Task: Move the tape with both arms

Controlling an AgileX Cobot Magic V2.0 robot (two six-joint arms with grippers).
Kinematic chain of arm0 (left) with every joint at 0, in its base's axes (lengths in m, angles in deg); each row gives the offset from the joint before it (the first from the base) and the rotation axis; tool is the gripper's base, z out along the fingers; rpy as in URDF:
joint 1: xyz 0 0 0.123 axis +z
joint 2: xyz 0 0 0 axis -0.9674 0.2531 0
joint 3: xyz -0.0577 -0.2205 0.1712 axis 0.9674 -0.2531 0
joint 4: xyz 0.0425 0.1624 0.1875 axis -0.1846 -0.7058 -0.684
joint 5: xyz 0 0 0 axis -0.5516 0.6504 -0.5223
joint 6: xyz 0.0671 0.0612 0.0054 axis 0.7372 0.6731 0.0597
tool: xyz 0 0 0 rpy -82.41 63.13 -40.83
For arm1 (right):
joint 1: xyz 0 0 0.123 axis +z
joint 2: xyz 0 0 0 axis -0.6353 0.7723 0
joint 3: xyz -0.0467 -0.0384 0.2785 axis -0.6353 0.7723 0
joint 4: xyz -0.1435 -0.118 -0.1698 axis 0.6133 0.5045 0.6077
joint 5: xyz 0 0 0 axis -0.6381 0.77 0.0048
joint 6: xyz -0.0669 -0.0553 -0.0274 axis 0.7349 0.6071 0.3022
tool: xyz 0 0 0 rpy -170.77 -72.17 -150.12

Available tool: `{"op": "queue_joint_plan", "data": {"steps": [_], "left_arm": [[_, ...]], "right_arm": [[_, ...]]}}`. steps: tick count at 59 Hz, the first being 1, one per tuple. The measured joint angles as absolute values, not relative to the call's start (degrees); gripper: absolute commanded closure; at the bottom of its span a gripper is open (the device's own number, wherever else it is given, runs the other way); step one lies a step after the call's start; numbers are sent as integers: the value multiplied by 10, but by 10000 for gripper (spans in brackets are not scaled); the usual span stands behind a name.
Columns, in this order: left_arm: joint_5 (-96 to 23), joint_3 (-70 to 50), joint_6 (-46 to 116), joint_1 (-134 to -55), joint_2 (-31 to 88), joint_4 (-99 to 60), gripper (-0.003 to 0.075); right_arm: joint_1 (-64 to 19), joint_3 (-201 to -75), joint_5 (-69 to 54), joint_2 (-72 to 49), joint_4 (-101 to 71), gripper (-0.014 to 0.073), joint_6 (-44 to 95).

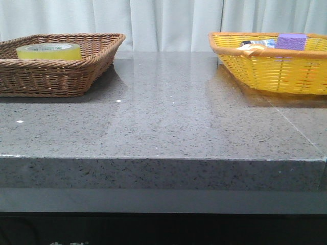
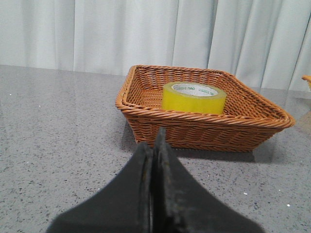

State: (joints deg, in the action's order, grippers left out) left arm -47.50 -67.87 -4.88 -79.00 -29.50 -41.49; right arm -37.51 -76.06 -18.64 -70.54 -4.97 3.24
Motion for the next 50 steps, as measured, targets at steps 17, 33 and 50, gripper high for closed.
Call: {"op": "queue_joint_plan", "data": {"steps": [17, 33, 50], "left_arm": [[-475, -679, -49, -790, -295, -415, 740], [-475, -679, -49, -790, -295, -415, 740], [-475, -679, -49, -790, -295, -415, 740]], "right_arm": [[-404, -761, -186, -705, -50, 662, 32], [-409, -761, -186, -705, -50, 662, 32], [-409, -761, -186, -705, -50, 662, 32]]}}
